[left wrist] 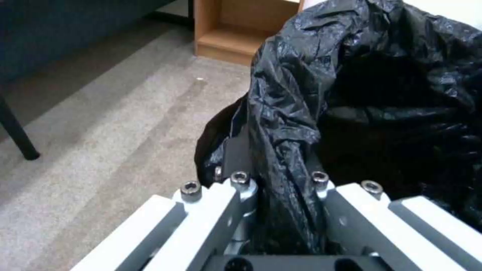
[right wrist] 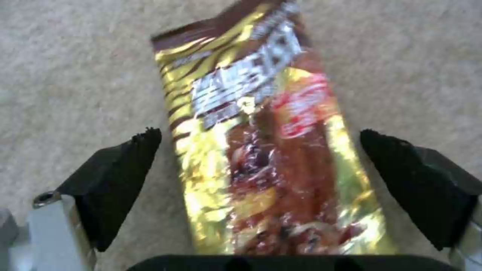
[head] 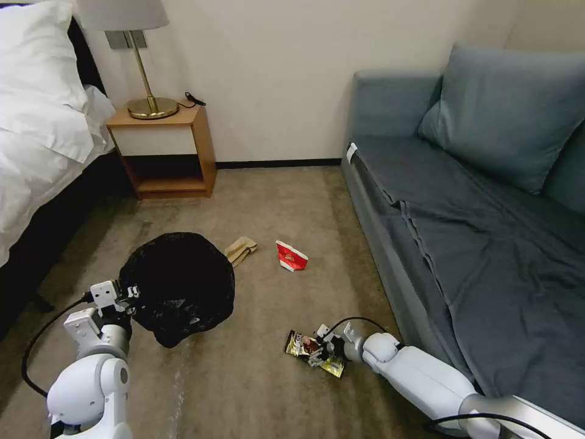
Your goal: Pick up the trash bin, then pick up the garbage on the floor and place it into the trash bin.
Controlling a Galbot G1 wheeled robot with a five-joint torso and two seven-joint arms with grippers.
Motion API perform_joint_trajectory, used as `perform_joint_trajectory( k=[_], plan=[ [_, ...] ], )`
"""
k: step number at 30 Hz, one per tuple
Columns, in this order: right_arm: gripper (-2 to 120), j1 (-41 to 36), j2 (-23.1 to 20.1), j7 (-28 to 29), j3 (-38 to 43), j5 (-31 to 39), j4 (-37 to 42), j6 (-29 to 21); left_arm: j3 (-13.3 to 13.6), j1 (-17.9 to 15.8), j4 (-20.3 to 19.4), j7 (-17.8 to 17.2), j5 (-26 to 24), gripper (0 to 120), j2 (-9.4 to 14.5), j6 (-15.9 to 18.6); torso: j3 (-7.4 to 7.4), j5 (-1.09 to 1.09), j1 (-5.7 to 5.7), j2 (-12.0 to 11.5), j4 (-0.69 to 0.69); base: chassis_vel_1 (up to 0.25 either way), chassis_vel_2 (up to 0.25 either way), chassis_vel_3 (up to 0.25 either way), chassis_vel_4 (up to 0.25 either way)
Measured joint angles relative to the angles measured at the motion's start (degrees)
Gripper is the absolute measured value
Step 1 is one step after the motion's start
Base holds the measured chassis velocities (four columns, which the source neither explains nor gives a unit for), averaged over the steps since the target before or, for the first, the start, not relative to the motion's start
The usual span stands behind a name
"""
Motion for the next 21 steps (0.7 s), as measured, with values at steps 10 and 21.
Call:
perform_joint_trajectory(
  k=[10, 21],
  plan=[
    [71, -0.81, 0.65, -0.07, 1.05, -0.41, -1.69, 2.52, 0.00, -0.22, -0.10, -0.03, -0.02, 4, 0.02, 0.04, 0.00, 0.00, 0.00, 0.00, -0.01, 0.000, 0.000, 0.000, 0.000],
    [34, -0.69, 0.88, 0.19, 1.53, -0.33, -2.71, 3.51, -0.06, -0.24, -0.10, -0.03, -0.15, 4, 0.08, 0.03, 0.00, 0.00, 0.00, 0.00, 0.00, 0.000, 0.000, 0.000, 0.000]
  ],
)
